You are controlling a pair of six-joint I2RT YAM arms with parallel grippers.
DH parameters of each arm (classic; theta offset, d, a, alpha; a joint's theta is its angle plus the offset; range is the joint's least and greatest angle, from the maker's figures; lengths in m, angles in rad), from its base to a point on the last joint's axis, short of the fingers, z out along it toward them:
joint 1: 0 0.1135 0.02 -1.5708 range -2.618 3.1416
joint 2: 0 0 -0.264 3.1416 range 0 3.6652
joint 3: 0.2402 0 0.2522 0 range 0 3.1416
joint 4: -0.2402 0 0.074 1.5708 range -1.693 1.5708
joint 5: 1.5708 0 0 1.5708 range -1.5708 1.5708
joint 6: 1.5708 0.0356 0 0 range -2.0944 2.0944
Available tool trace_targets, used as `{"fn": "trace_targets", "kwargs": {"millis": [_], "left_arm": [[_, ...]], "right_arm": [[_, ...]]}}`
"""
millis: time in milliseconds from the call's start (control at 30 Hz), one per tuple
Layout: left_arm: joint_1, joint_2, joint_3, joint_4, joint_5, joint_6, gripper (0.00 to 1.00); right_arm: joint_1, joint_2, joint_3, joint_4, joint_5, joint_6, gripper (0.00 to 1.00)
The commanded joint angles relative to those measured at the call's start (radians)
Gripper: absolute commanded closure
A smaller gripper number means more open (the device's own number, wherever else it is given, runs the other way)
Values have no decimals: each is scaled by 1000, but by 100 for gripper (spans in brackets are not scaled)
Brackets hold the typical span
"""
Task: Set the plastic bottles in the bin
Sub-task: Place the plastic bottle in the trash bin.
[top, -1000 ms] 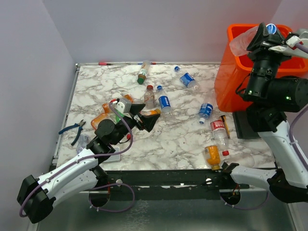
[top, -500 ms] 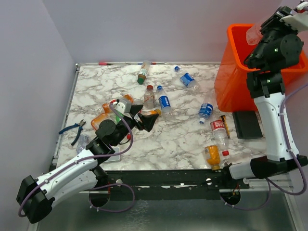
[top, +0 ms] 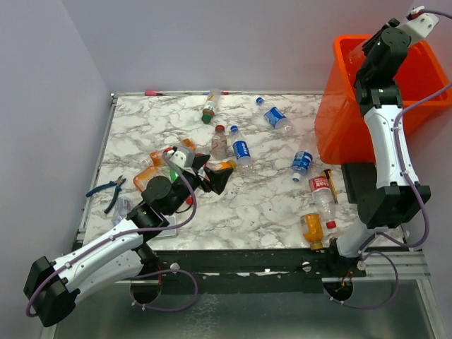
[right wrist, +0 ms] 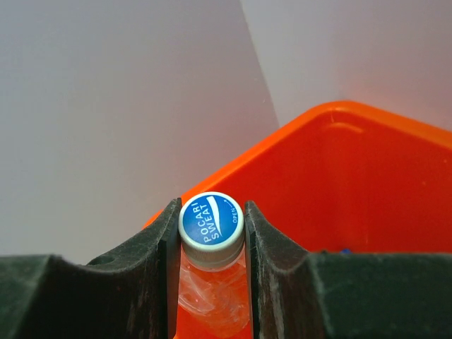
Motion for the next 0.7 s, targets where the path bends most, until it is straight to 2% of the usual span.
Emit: {"fn": "trace_targets", "kwargs": {"millis": [0,67,100,233,267,333,433,567,667], "left_arm": [[-4,19,31,-18,-10,8,1],[-4,28,33,-17,-3,5,1],[-4,32,34,-19,-1,6,1],[-4,45,37,-21,3,4,1],[-4,48,38,-22,5,4,1],[-4,51,40,-24,8,3,1],[-4,51,44,-32,5,4,1],[-4,49,46,-42,-23,3,1],[-4,57,50,-59,-71,-4,1]], "right_arm": [[-16,-4,-38,-17,-66,86,98],[-16,-16,-98,0,-95,104,89],[-38,-23,-117,5,-114,108,81],[-45,-32,-138,4,-160,111,36],[-45,-36,-135,0,-166,113,31],[-45,-44,-123,-4,-179,119,25],[-45,-73,-99,-14,-223,143,20],[-44,-135,-57,-34,-307,199,19],[-29,-215,-53,-30,-453,246,19]]}}
